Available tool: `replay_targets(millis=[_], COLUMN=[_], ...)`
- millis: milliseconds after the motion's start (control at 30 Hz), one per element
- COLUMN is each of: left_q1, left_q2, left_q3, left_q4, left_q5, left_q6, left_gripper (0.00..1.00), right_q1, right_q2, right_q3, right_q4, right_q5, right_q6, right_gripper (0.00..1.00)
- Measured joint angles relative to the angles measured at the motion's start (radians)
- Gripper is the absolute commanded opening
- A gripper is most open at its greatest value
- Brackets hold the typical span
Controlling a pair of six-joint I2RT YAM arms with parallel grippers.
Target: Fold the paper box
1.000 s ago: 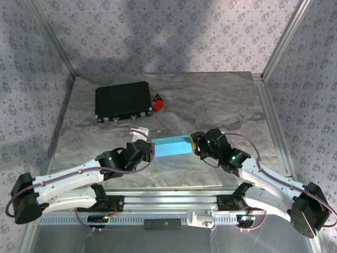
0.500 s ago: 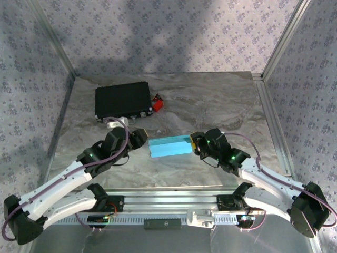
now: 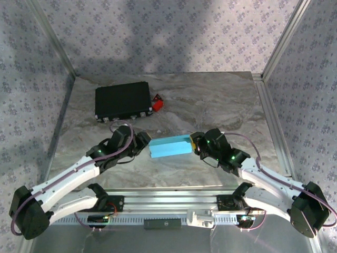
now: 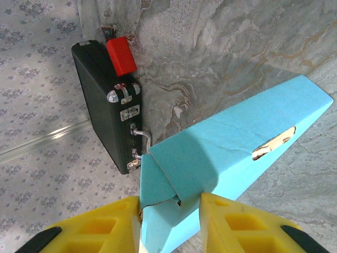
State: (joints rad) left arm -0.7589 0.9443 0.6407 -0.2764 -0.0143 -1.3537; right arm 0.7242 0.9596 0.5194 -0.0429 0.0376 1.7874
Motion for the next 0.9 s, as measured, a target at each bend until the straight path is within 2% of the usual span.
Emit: replay_targets(millis=[167, 433, 900], left_q1=[0.000, 0.000, 0.000], left_q2=[0.000, 0.002, -0.017], left_q3=[-0.016, -0.025, -0.063], left_q4=[0.020, 0.043, 0.074], left_q5=[0.011, 0.015, 0.018], left_q6=[-0.014, -0.024, -0.024], left_gripper=[0.34, 0.27, 0.27], right_q1=[0.000, 0.000, 0.000], right_q2=[0.000, 0.000, 0.001], right_q3=[0.000, 0.000, 0.000], right_q4=[-0.001, -0.001, -0.002], right_q5=[0.000, 0.001, 0.003], right_q6=[0.000, 0.000, -0.005], right_gripper=[0.33, 0.33, 0.32])
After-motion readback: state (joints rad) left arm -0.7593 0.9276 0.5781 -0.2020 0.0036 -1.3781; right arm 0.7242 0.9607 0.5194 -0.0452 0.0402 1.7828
